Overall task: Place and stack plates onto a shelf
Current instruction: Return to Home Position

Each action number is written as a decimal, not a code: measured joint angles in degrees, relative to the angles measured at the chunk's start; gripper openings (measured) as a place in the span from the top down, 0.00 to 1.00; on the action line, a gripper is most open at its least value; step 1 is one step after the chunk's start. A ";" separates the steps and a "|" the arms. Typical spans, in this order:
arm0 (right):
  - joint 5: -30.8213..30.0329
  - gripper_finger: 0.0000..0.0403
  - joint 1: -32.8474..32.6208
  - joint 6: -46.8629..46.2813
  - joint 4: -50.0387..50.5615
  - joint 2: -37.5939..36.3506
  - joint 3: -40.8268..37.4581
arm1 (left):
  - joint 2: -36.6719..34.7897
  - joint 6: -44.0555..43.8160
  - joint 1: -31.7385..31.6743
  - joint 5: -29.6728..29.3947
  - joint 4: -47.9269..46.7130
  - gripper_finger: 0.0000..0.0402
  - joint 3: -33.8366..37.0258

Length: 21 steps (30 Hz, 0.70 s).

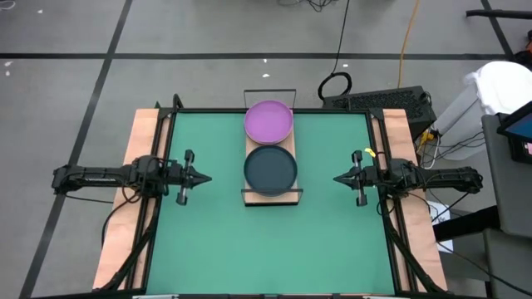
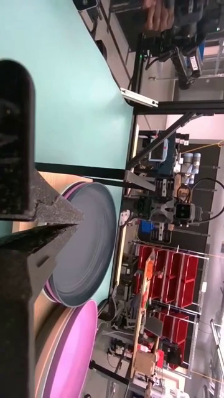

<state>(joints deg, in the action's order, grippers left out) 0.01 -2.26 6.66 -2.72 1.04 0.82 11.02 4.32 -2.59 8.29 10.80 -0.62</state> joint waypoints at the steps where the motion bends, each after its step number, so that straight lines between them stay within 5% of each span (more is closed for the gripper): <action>1: 0.01 1.00 0.00 0.00 0.00 0.00 0.00 | -0.21 0.00 0.00 -0.83 -0.20 1.00 0.00; 10: 0.03 1.00 0.00 0.00 -0.02 0.02 0.00 | -10.57 -1.24 0.00 -2.38 -5.21 1.00 0.00; 21: 0.07 1.00 0.02 0.00 -0.03 0.02 0.00 | -9.95 -1.70 0.00 -1.96 -9.24 1.00 0.02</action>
<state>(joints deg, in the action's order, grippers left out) 0.08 -2.24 6.66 -2.75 1.06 0.82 1.07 2.61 -2.59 6.34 1.56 -0.60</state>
